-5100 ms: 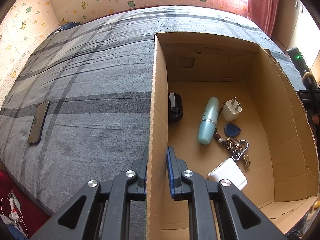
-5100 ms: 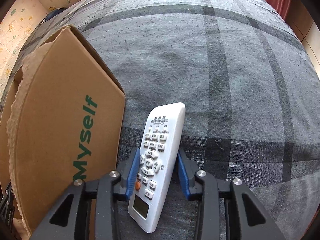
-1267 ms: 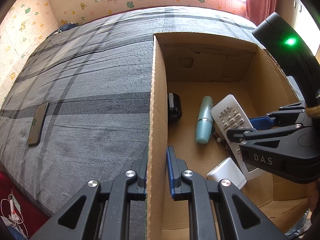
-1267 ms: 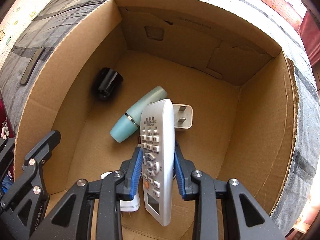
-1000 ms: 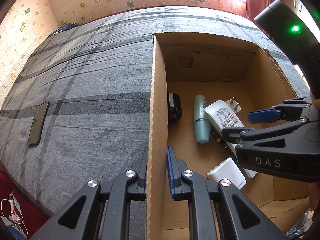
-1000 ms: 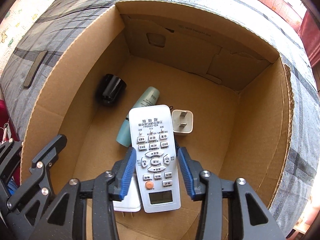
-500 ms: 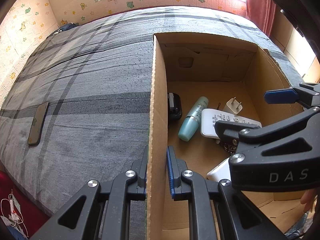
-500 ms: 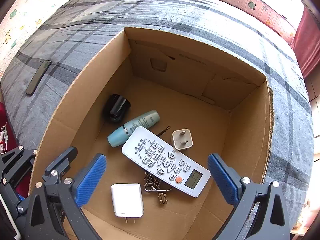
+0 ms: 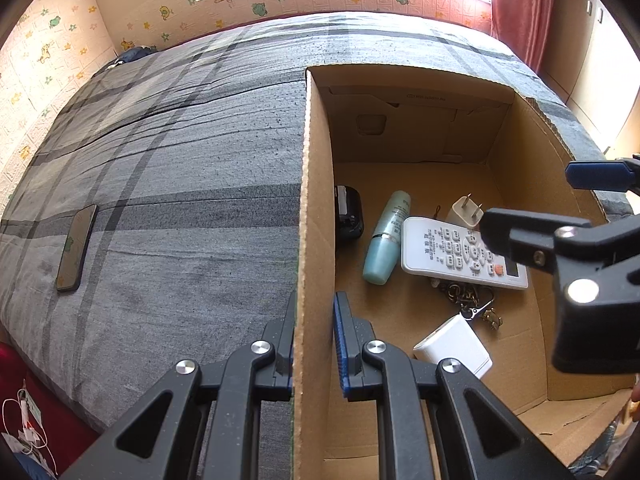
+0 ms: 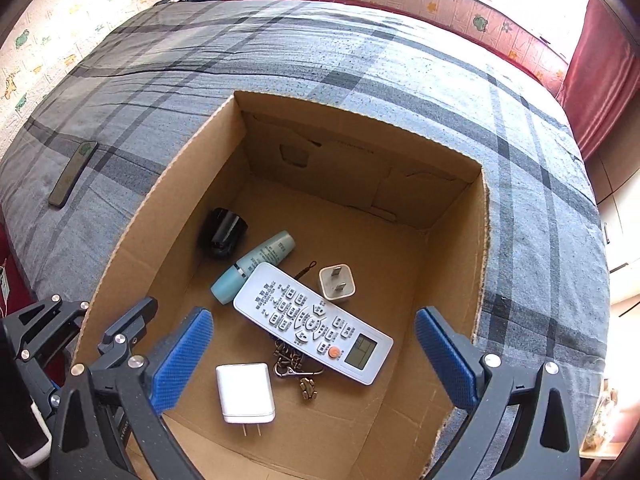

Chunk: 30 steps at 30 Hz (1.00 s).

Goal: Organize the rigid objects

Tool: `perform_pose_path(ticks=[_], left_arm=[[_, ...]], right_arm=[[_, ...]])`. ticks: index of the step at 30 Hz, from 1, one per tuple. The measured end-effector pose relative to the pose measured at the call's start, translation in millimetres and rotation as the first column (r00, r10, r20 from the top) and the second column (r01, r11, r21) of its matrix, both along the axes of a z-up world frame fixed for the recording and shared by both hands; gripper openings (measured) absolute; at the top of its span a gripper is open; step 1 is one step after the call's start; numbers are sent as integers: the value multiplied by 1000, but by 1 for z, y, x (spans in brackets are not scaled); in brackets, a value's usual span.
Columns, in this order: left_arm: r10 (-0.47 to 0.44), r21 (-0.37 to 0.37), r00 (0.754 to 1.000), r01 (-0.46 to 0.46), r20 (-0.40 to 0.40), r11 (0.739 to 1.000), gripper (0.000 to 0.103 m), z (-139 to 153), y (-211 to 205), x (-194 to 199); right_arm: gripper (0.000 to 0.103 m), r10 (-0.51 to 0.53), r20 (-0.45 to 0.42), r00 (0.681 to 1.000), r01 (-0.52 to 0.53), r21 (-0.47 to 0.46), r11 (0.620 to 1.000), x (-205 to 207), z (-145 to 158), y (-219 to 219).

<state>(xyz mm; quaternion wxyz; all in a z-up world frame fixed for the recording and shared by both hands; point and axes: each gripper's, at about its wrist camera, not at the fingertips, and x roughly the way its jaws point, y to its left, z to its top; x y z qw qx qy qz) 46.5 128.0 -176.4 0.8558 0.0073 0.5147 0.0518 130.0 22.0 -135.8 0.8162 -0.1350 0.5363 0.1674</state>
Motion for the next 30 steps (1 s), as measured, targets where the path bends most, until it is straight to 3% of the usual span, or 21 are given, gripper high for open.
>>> perform_pose_path(ticks=[12,25,27,30], left_arm=[[-4,9,1000,4,-3,1000,15,1,-1,0],[-2,21,1000,2,-15,1000,15,3,-4,1],[5,34,1000,-5,-10,999,20,7,-5,-1],[13,45,1000,-14,22,999,49,20,-5,-6]], right_arm=[[103,-108,33,994,106,39,994,-24,37,-53],[103,-145,32,989,143,70,987,-56,49,-92],[103,-151,36,988,148,72,986,-57,50,-94],[103,-150,40,988,147,73,986,-58,52,-96]])
